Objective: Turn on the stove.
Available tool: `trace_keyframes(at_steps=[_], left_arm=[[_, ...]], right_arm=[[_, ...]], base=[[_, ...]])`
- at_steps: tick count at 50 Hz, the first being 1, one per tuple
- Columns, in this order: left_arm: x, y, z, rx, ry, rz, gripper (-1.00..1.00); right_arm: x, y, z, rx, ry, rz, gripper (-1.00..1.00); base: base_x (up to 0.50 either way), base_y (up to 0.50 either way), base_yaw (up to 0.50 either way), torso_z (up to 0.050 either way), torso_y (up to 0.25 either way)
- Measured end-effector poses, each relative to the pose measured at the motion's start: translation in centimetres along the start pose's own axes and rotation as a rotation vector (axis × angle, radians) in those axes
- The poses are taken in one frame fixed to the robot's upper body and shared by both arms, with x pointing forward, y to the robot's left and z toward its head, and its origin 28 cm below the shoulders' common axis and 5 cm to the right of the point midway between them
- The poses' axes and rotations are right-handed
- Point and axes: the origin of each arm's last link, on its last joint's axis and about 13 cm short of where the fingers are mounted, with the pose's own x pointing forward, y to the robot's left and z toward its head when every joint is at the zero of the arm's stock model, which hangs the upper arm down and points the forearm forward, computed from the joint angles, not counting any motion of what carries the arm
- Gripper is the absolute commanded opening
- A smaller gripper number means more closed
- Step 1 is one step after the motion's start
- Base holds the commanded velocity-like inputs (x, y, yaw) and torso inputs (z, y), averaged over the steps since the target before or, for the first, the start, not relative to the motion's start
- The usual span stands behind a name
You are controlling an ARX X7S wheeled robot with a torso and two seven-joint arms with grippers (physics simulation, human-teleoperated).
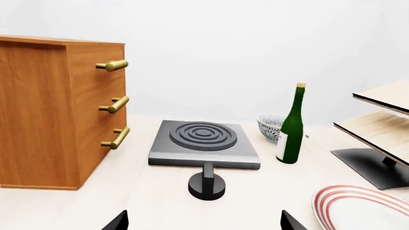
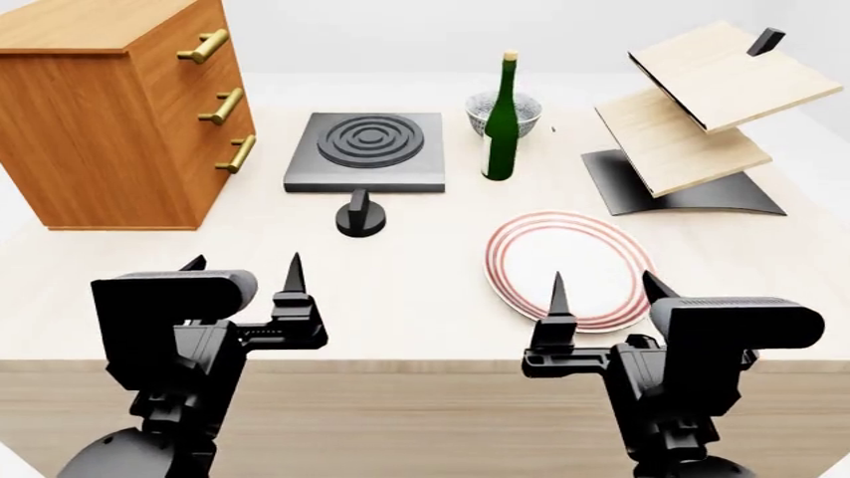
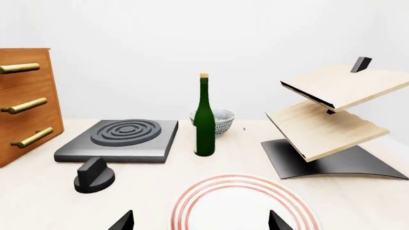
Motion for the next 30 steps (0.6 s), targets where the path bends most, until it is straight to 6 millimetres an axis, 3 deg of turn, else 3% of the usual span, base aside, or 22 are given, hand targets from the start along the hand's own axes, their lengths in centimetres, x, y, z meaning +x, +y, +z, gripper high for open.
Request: trace_keyframes(at_steps=[30], left_arm=[[-0.4,0.2,0.4,-0.005,-0.009,0.002,1.0]], right_arm=[[-0.7,-0.1,1.2,0.053,-0.036,0.014,1.0]], base=[[0.5,0.0,0.0,0.0,0.0]])
